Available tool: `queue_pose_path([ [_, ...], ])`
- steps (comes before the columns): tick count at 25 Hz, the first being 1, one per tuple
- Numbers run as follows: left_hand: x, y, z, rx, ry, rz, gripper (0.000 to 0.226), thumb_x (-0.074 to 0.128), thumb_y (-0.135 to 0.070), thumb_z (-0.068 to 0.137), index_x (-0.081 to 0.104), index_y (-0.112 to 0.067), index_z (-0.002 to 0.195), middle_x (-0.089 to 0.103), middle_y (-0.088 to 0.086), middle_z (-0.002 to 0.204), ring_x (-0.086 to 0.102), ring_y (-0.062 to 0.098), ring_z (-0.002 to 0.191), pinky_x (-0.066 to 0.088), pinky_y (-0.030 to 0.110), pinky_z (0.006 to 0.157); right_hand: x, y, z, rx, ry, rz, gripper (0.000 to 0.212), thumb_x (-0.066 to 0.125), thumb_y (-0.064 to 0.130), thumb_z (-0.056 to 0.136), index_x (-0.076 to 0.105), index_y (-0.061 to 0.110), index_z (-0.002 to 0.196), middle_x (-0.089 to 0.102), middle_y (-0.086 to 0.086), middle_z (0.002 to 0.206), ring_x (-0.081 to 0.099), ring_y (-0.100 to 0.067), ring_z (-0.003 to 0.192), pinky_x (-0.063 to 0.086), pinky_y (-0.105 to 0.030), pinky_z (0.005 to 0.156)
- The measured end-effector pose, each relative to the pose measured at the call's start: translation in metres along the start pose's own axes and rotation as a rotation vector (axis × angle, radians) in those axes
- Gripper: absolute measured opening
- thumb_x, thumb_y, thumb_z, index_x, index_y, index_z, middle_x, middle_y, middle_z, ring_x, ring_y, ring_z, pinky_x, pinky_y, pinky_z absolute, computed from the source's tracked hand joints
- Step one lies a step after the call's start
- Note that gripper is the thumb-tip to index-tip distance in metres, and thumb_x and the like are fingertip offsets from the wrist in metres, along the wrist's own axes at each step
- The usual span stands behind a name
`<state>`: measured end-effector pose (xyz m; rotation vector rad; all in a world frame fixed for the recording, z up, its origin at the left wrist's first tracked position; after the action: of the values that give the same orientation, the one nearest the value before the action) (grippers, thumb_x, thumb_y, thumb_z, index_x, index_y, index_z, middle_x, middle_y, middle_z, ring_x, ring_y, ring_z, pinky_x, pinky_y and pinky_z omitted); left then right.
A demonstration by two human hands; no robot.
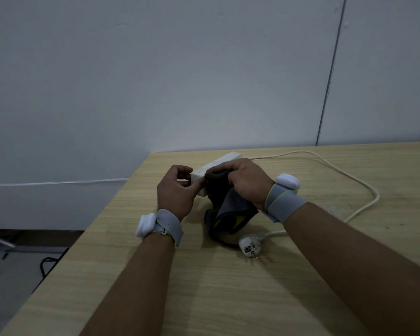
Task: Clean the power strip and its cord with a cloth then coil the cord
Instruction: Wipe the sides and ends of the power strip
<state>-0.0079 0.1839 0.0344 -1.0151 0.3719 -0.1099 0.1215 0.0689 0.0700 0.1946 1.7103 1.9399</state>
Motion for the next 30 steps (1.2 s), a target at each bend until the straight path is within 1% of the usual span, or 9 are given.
queue_pose_path([
  [4,0.0,-0.005,-0.002,0.012,0.021,-0.013,0.047,0.084,-0.037,0.067,0.061,-0.019,0.103,0.06,-0.011,0.083,0.065,0.005,0.067,0.048,0.013,0.053,-0.003,0.001,-0.002,-0.024,-0.024,0.028,0.05,0.033,-0.014,0.078,0.074,0.013,0.087,0.071,-0.004,0.088,0.066,-0.009,0.081,0.05,-0.01,0.065],
  [8,0.0,-0.008,-0.001,0.015,0.07,-0.075,0.047,0.085,-0.03,0.067,0.06,-0.018,0.105,0.057,-0.008,0.084,0.065,0.01,0.065,0.05,0.017,0.052,-0.006,0.0,0.0,-0.02,-0.075,0.161,0.046,0.035,-0.012,0.074,0.073,0.014,0.076,0.071,-0.011,0.085,0.066,-0.025,0.083,0.056,-0.032,0.077],
  [11,0.0,-0.007,-0.002,0.01,0.069,-0.111,0.047,0.086,-0.027,0.067,0.059,-0.018,0.105,0.055,-0.006,0.085,0.066,0.012,0.068,0.053,0.023,0.054,-0.018,-0.004,0.007,0.031,-0.183,0.237,0.039,0.039,-0.009,0.076,0.071,0.014,0.075,0.069,-0.01,0.08,0.063,-0.028,0.078,0.054,-0.034,0.075],
  [13,0.0,-0.006,-0.002,-0.021,0.051,-0.138,0.049,0.086,-0.029,0.067,0.058,-0.02,0.107,0.055,-0.004,0.087,0.067,0.017,0.072,0.056,0.027,0.057,-0.033,-0.01,0.011,0.059,-0.309,0.076,0.028,0.046,-0.003,0.075,0.069,0.013,0.073,0.066,-0.009,0.076,0.06,-0.027,0.076,0.053,-0.036,0.07],
  [15,0.001,-0.006,-0.002,-0.031,0.056,-0.151,0.052,0.086,-0.03,0.066,0.057,-0.023,0.108,0.055,-0.003,0.087,0.066,0.017,0.07,0.055,0.026,0.056,-0.041,-0.014,0.009,0.079,-0.366,-0.138,0.019,0.053,0.004,0.076,0.067,0.016,0.07,0.065,-0.007,0.075,0.06,-0.026,0.077,0.051,-0.037,0.072],
  [19,0.006,-0.007,-0.004,0.012,0.101,-0.121,0.056,0.088,-0.025,0.063,0.056,-0.027,0.109,0.054,-0.004,0.083,0.06,0.014,0.062,0.051,0.025,0.053,-0.019,-0.009,0.007,0.037,-0.172,-0.087,0.021,0.056,0.004,0.078,0.072,0.017,0.082,0.068,-0.007,0.081,0.061,-0.023,0.081,0.051,-0.035,0.076],
  [23,0.003,-0.005,-0.002,0.012,0.093,-0.086,0.057,0.089,-0.025,0.062,0.056,-0.028,0.109,0.054,-0.003,0.084,0.058,0.015,0.063,0.05,0.026,0.053,-0.005,0.004,0.001,-0.05,-0.017,-0.009,0.032,0.047,-0.004,0.081,0.071,0.018,0.079,0.067,-0.008,0.08,0.061,-0.018,0.074,0.051,-0.027,0.069],
  [26,0.004,-0.004,-0.002,0.014,0.117,-0.104,0.058,0.09,-0.026,0.06,0.057,-0.027,0.108,0.054,-0.004,0.083,0.058,0.01,0.061,0.048,0.02,0.051,-0.008,0.007,-0.001,-0.061,-0.008,0.083,0.038,0.042,-0.008,0.08,0.069,0.018,0.07,0.065,-0.011,0.075,0.058,-0.02,0.07,0.049,-0.028,0.068],
  [30,0.003,-0.002,-0.001,-0.034,0.125,-0.08,0.058,0.089,-0.035,0.06,0.059,-0.024,0.108,0.054,-0.002,0.085,0.054,0.012,0.06,0.044,0.018,0.05,-0.02,0.001,0.005,0.016,-0.132,0.145,0.032,0.045,-0.004,0.078,0.067,0.016,0.067,0.062,-0.011,0.075,0.057,-0.026,0.075,0.048,-0.037,0.072],
])
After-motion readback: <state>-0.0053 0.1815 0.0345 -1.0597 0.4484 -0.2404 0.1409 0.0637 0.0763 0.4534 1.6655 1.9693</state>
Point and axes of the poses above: each hand's wrist, its own z-axis towards the middle knuckle, its own x-axis out of the palm, y = z × x, the point moved 3 cm from there along z, towards the middle knuckle
